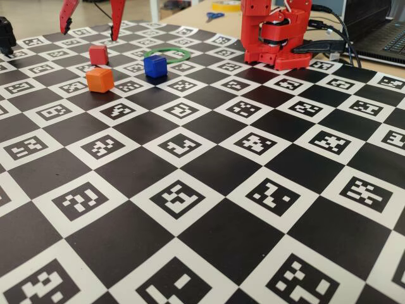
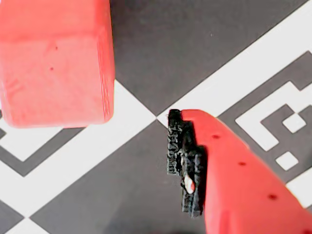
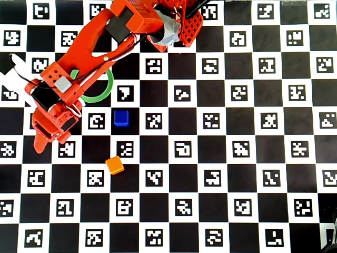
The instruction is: Grab the red cube then put it in the green circle then put the blue cube on top and finally the orange cube on top
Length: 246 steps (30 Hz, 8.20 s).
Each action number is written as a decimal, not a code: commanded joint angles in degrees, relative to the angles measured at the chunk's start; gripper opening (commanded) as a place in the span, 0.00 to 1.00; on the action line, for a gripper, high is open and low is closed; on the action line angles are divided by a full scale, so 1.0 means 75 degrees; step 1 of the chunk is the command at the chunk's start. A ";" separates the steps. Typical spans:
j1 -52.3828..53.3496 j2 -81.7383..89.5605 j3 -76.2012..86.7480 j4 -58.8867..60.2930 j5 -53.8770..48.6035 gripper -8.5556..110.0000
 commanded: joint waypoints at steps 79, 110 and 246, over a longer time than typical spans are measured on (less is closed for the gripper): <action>0.0141 0.0094 0.0328 -0.1277 -0.0152 0.09; 0.0223 0.4934 0.2613 0.0586 -0.2496 0.09; 0.2121 0.6551 0.9738 -0.4043 -0.7863 0.43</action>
